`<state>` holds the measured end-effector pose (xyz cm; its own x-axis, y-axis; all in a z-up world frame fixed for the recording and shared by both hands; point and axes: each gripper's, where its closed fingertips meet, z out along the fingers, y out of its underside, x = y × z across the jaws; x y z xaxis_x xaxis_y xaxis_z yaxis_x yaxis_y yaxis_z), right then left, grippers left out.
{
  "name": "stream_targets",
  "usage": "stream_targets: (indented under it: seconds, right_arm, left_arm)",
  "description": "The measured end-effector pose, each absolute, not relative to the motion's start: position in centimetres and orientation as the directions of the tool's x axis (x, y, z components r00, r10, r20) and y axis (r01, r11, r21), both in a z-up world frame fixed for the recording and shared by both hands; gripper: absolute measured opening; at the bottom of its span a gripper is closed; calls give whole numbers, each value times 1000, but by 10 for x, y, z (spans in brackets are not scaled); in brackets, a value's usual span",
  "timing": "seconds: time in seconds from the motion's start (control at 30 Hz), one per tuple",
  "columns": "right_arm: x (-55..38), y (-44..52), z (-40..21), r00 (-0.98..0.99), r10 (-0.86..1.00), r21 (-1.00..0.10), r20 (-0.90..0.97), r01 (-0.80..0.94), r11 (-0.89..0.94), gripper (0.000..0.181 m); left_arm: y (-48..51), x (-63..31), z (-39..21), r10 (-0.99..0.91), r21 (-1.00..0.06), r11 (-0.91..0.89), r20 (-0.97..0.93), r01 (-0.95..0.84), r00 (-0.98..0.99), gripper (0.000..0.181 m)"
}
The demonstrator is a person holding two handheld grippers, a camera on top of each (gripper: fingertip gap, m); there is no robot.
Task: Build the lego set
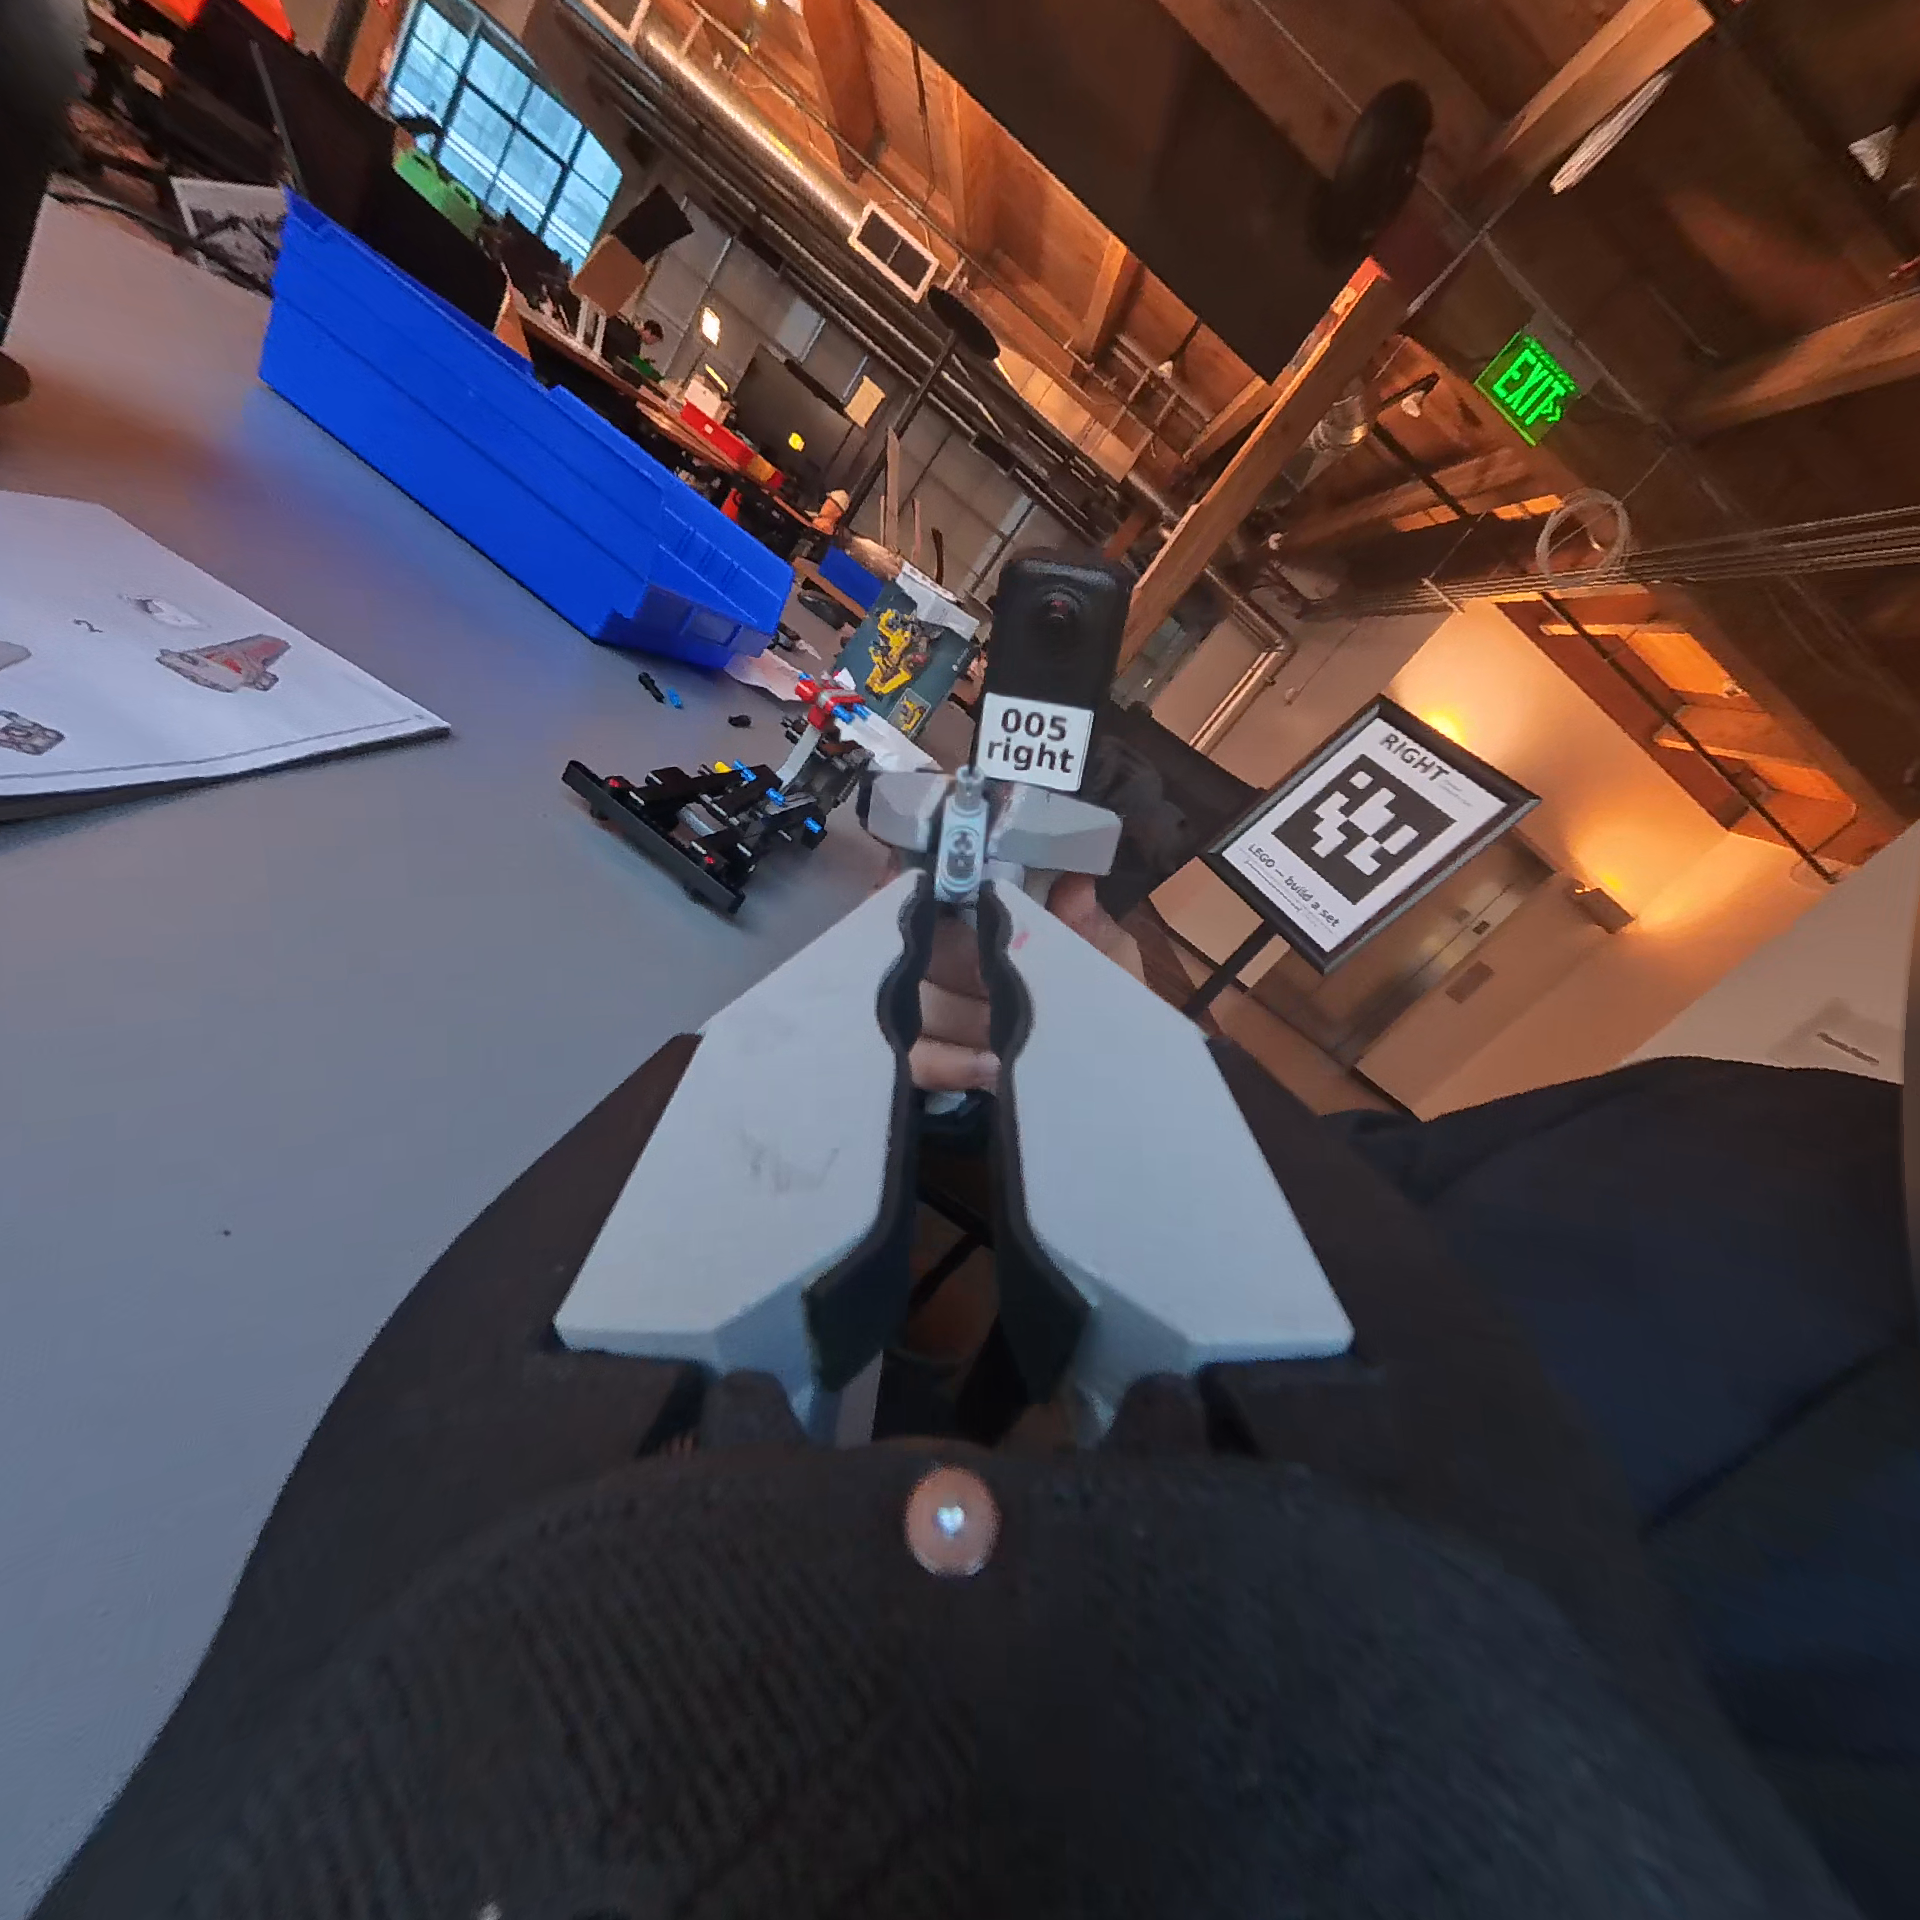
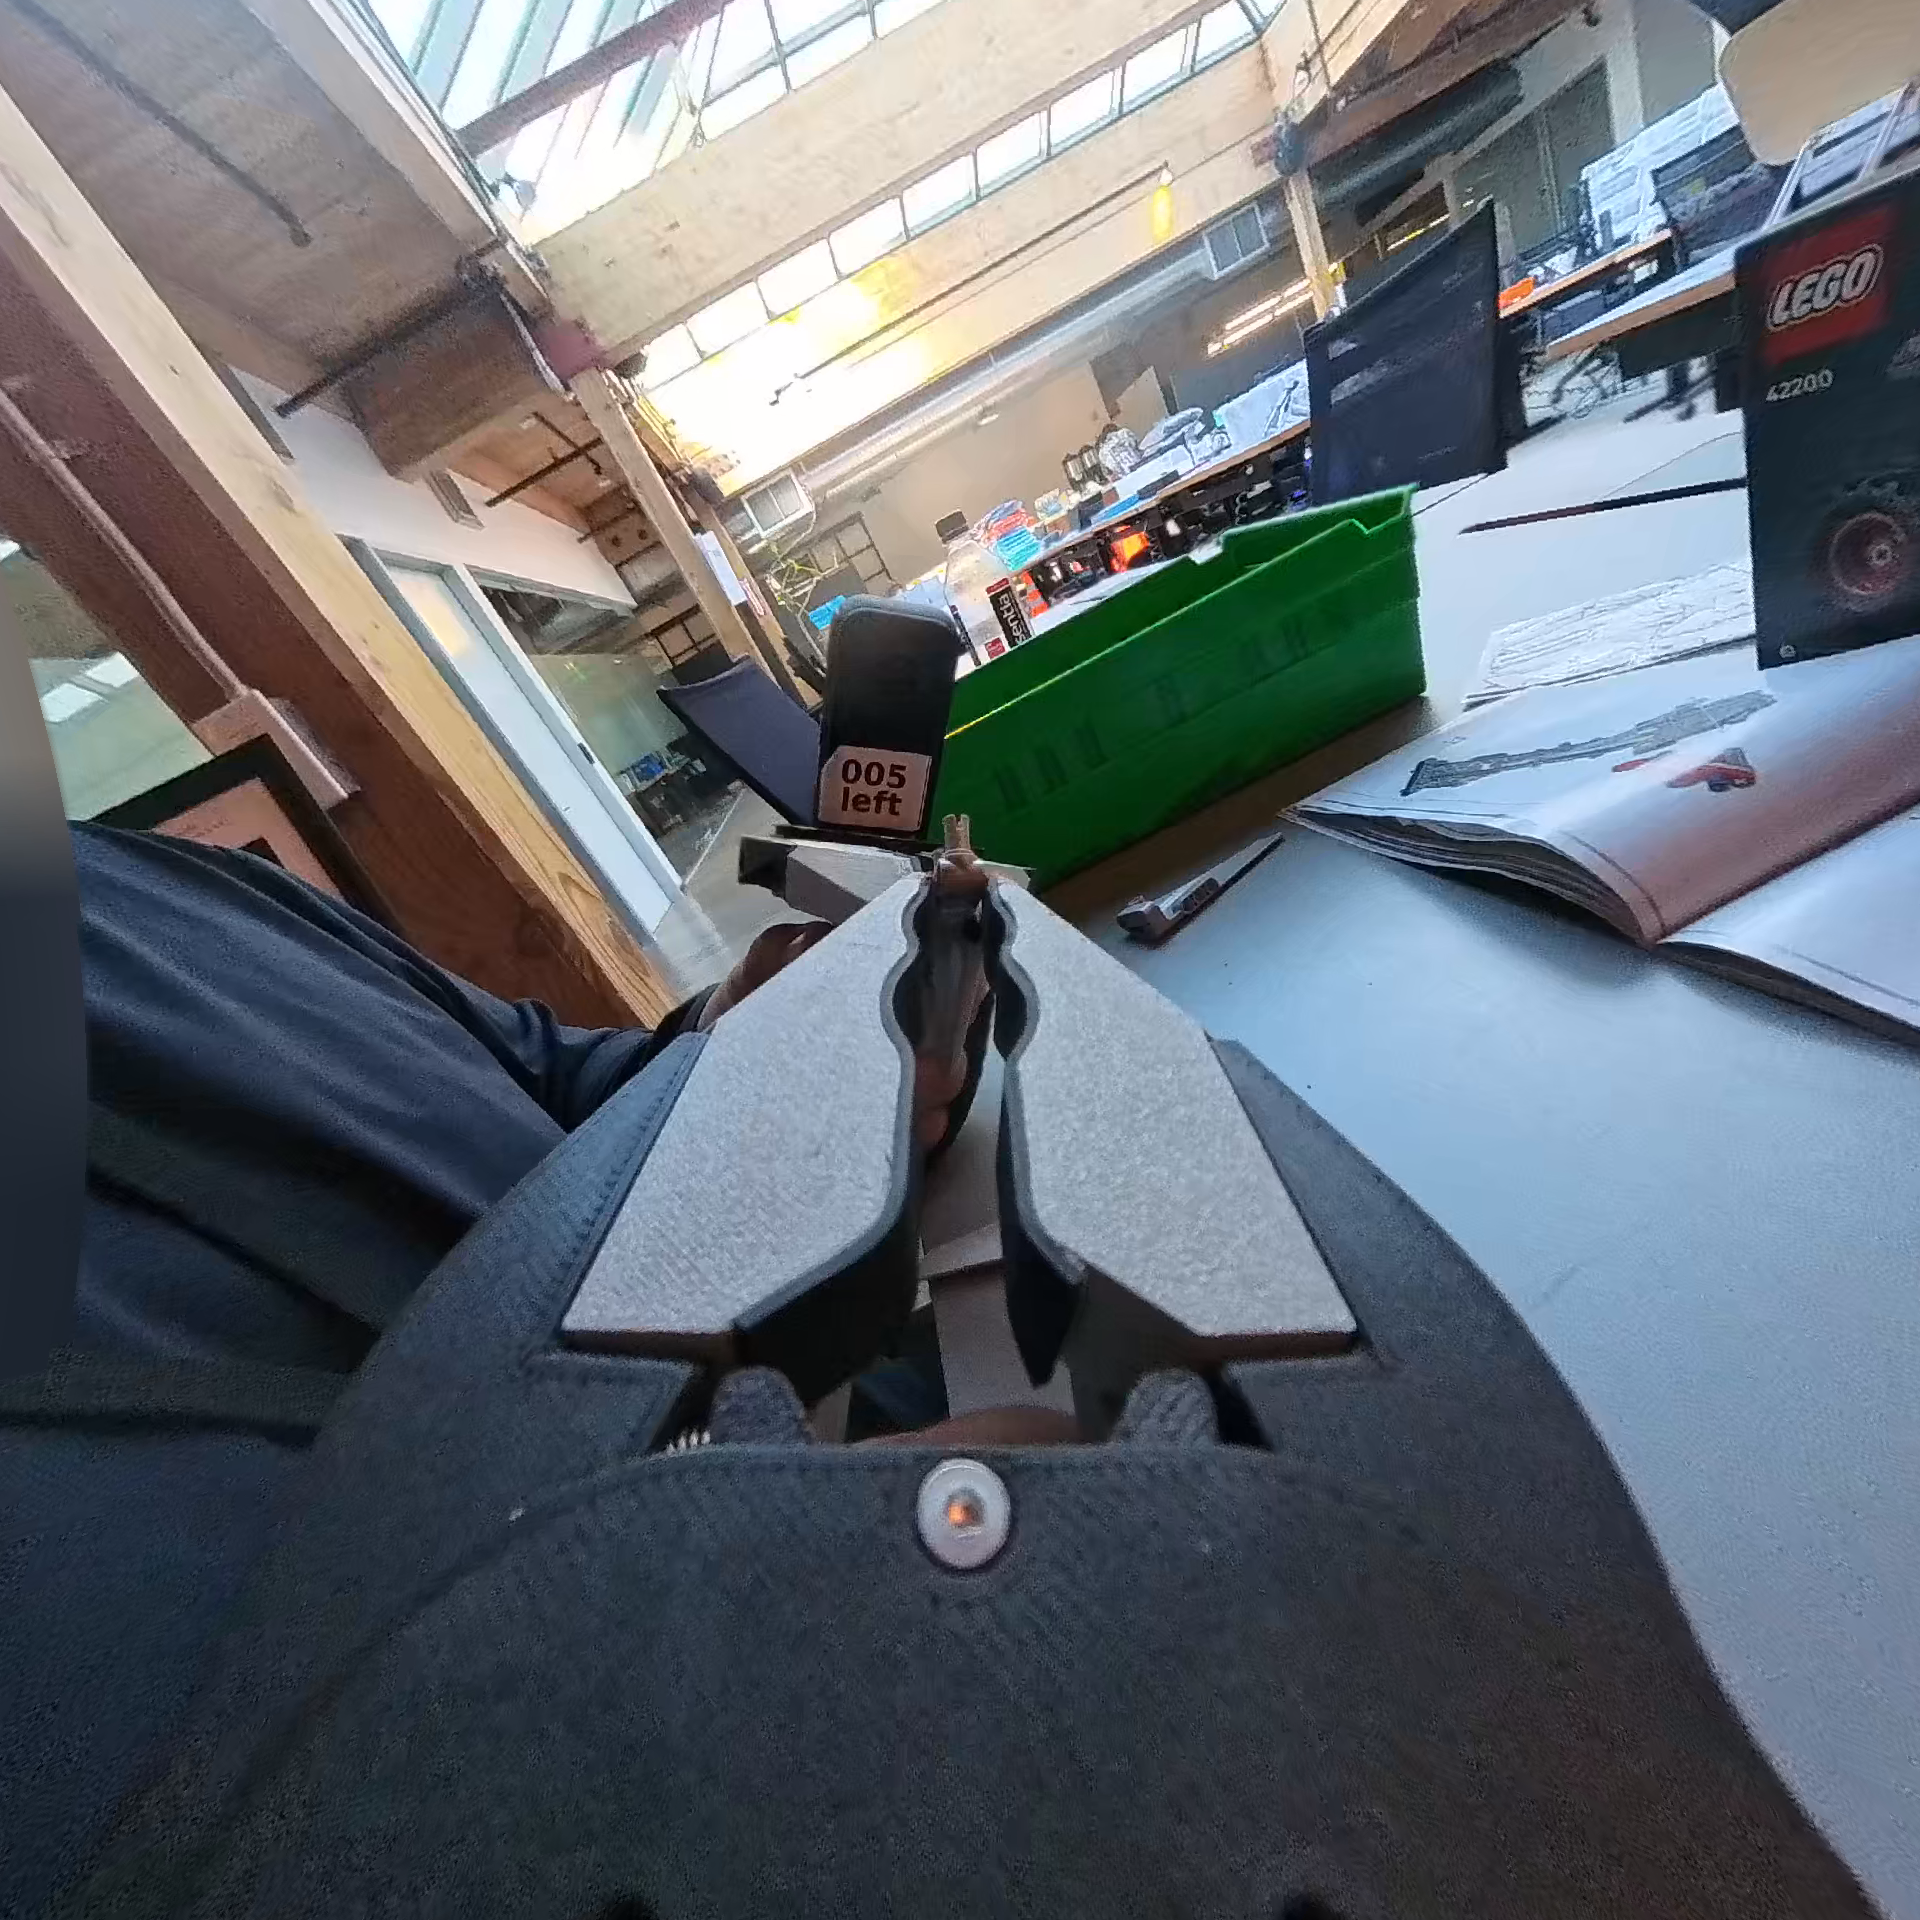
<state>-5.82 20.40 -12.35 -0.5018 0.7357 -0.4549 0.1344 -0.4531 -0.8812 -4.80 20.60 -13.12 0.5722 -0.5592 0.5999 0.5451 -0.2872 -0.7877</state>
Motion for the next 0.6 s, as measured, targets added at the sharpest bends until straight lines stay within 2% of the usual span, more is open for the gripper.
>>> stream_targets:
  seconds: [0.13, 0.2, 0.23, 0.33, 0.4, 0.5, 0.6]
  right_arm:
    - [-58, 204, -130, -501, 740, -890, -448, 174, -420, 4]
    - [-57, 205, -133, -491, 760, -904, -426, 209, -373, 4]
    - [-56, 206, -136, -482, 766, -905, -425, 242, -349, 4]
    - [-53, 214, -150, -440, 769, -871, -464, 387, -304, 4]
    - [-49, 215, -164, -423, 749, -816, -510, 513, -266, 4]
    - [-49, 215, -178, -407, 714, -738, -570, 636, -226, 4]
    - [-50, 208, -182, -422, 666, -693, -615, 692, -202, 5]
  left_arm:
    - [206, -47, -139, -558, -766, -364, 635, 531, 534, 6]
    - [203, -47, -145, -559, -802, -386, 596, 455, 576, 6]
    - [201, -47, -150, -562, -836, -387, 549, 390, 619, 12]
    - [192, -49, -168, -587, -915, -393, 325, 90, 742, 24]
    - [192, -57, -177, -583, -931, -339, 96, -134, 806, 28]
    - [196, -63, -180, -574, -880, -227, -224, -416, 788, 31]
    - [198, -55, -183, -586, -806, -141, -400, -575, 705, 31]
